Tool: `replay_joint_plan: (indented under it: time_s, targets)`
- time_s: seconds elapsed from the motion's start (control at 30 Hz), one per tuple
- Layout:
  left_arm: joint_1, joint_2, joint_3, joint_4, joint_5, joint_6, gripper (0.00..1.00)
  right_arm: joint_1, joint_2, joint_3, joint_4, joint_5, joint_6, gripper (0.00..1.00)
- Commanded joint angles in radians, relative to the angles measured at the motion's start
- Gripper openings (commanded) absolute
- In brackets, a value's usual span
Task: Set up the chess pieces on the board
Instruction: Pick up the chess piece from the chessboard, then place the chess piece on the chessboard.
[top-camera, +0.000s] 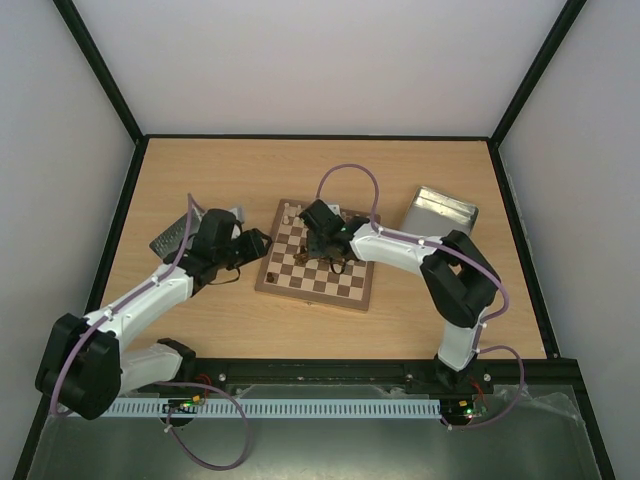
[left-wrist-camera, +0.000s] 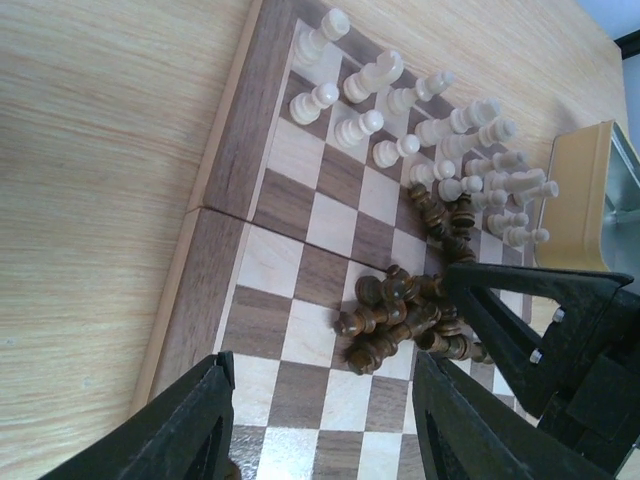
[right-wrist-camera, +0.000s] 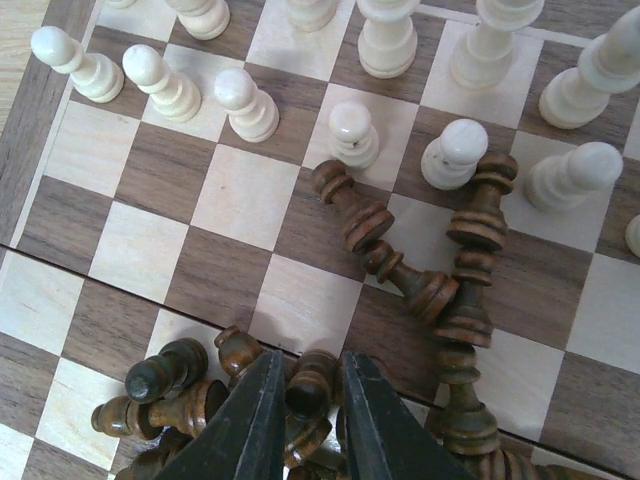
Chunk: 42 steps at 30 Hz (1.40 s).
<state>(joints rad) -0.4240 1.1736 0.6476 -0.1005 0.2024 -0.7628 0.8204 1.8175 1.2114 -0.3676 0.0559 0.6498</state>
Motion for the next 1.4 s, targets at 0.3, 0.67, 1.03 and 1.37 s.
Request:
replay_joint_plan:
  time_s: [0.3,0.67,1.03,1.37]
  targets:
    - [0.005,-0.038,-0.033,-0.036,0.008,0.007,0.52,0.011,0.047,0.04,-0.035,0.056,-0.002,0.17]
    - [0.004,-0.067,-0.025,-0.06,-0.03,0.008,0.52,0.017,-0.034,0.041,-0.014,0.085,0.004,0.04]
    - [0.005,-0.17,-0.031,-0.145,-0.196,-0.031,0.51,0.101,-0.058,0.087,-0.011,0.064,0.015,0.05]
    - [0.008,-0.27,-0.051,-0.2,-0.302,-0.076,0.52,0.198,0.108,0.212,-0.04,0.05,-0.011,0.07]
